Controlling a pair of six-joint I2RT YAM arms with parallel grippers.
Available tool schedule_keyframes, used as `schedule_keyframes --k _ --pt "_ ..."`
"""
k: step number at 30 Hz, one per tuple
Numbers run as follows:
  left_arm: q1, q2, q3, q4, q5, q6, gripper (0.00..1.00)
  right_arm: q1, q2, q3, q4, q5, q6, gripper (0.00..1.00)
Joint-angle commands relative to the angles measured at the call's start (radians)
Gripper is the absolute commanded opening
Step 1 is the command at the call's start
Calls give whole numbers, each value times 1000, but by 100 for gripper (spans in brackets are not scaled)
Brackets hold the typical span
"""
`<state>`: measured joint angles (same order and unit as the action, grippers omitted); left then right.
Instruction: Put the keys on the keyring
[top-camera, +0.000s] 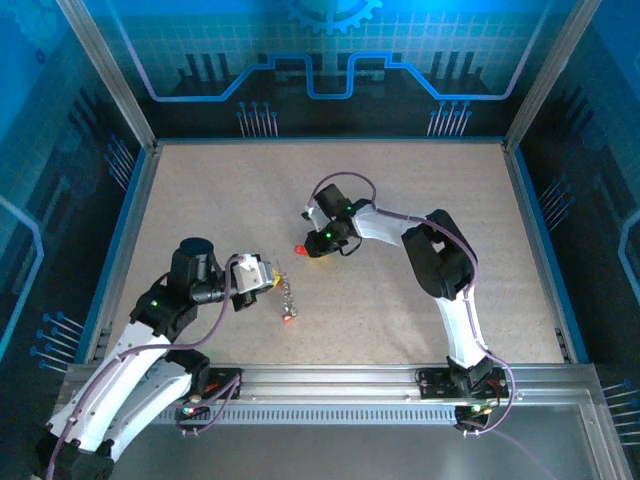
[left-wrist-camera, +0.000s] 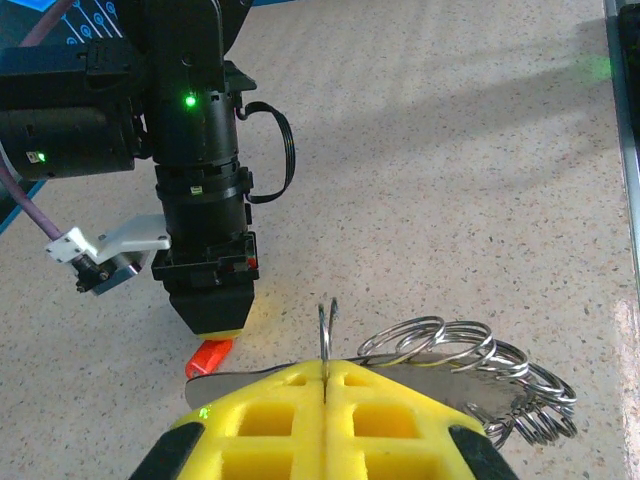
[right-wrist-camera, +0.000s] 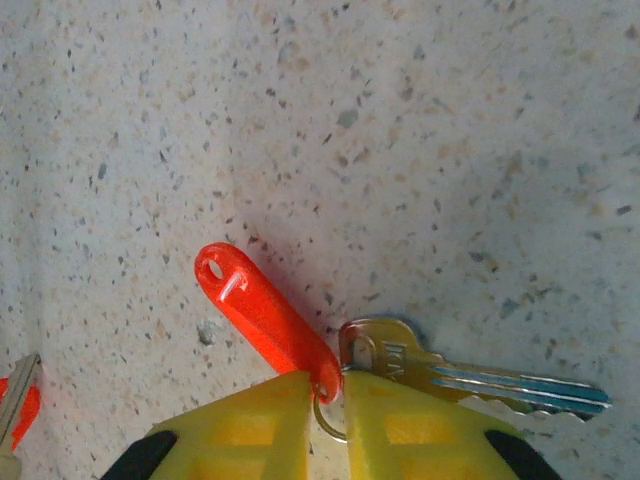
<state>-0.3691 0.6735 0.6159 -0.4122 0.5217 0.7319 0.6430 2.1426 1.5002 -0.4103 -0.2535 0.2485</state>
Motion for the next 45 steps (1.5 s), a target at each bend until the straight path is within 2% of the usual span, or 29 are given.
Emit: schedule_keyframes --k 1,10,16,22,26,33,38,45 --pt "11 -2 -8 43 45 -4 0 10 -58 -11 8 22 -50 21" --pt "10 -9 -18 54 42 -6 0 58 -69 22 -57 254 -208 27" --pt "12 -12 -22 52 45 -3 0 104 -60 14 -71 313 -307 33" --pt "13 -11 -18 50 49 -2 0 122 -33 41 -93 344 -325 38" --pt "13 -18 -16 39 51 -4 0 134 -7 61 -108 387 -336 38" --pt "14 -22 -20 47 52 -5 0 152 19 65 -101 468 -348 31" --pt "15 -22 -19 46 54 -6 0 156 19 60 -92 476 -349 32" --pt "15 -17 -21 54 55 -5 0 164 13 55 -78 528 -355 22"
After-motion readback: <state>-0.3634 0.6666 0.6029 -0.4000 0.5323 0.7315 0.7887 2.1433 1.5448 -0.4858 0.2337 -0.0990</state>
